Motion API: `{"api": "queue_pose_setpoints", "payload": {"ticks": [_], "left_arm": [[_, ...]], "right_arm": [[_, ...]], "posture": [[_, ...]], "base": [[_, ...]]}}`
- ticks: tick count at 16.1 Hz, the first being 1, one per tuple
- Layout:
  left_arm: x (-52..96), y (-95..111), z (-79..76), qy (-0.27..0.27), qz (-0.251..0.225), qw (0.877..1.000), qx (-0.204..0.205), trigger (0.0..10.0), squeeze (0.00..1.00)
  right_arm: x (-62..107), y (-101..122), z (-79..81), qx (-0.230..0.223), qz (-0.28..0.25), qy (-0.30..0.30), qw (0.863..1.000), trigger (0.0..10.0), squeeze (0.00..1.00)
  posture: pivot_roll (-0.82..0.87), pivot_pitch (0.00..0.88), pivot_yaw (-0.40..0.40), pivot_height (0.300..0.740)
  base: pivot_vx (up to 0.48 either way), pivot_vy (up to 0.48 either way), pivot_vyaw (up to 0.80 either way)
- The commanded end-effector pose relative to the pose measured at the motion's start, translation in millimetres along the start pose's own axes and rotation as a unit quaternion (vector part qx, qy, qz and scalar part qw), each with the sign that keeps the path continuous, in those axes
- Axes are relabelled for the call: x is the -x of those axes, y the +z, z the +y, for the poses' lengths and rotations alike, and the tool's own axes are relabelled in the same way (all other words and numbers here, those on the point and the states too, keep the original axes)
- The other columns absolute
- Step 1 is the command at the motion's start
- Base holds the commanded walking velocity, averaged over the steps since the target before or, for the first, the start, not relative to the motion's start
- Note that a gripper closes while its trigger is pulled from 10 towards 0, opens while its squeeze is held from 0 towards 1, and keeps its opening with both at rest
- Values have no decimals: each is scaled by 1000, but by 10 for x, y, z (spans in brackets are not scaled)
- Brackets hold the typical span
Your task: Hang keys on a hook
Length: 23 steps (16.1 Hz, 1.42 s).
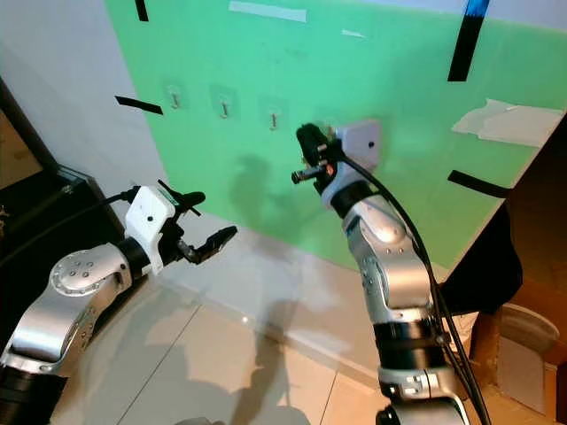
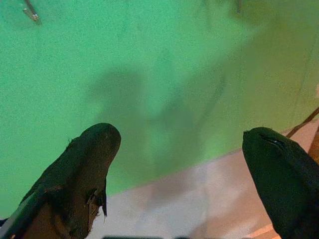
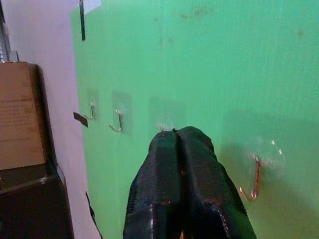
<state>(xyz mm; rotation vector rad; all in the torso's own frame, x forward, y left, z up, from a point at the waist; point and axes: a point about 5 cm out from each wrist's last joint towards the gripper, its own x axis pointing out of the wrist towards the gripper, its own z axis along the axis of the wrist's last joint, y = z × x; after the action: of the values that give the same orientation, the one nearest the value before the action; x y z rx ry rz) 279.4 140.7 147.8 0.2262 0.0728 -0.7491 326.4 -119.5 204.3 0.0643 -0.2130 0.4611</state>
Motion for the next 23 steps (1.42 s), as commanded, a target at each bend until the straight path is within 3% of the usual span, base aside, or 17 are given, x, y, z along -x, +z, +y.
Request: {"api": "queue_pose_setpoints", "payload": {"ticks": [1, 4, 11, 16, 19, 23], "left_arm": [[15, 40, -26, -18, -5, 1000, 1, 10000, 0], [28, 68, -104, -60, -7, 998, 10, 10000, 0], [50, 70, -121, -71, 1, 997, 14, 10000, 0], [47, 67, -125, -75, 4, 997, 16, 10000, 0], [43, 68, -125, -78, 6, 997, 14, 10000, 0], [43, 69, -120, -77, 7, 997, 13, 10000, 0]], "right_arm": [[-33, 31, -11, 2, -8, 0, 1000, 10000, 0], [-119, 36, -106, -6, -14, -35, 999, 10000, 0], [-180, -43, -202, -2, 2, -60, 998, 10000, 0], [-117, -117, -311, -1, 16, -98, 995, 10000, 0], [-51, -117, -500, -34, 9, -168, 985, 10000, 0], [33, -180, -593, -62, 18, -208, 976, 10000, 0]], "posture": [[6, 0, 29, 740], [6, 0, 37, 740], [11, 0, 36, 740], [6, 0, 39, 740], [4, 0, 43, 740], [8, 0, 37, 740]], "base": [[0, 0, 0], [0, 0, 0], [0, 0, 0], [0, 0, 0], [0, 0, 0], [0, 0, 0]]}}
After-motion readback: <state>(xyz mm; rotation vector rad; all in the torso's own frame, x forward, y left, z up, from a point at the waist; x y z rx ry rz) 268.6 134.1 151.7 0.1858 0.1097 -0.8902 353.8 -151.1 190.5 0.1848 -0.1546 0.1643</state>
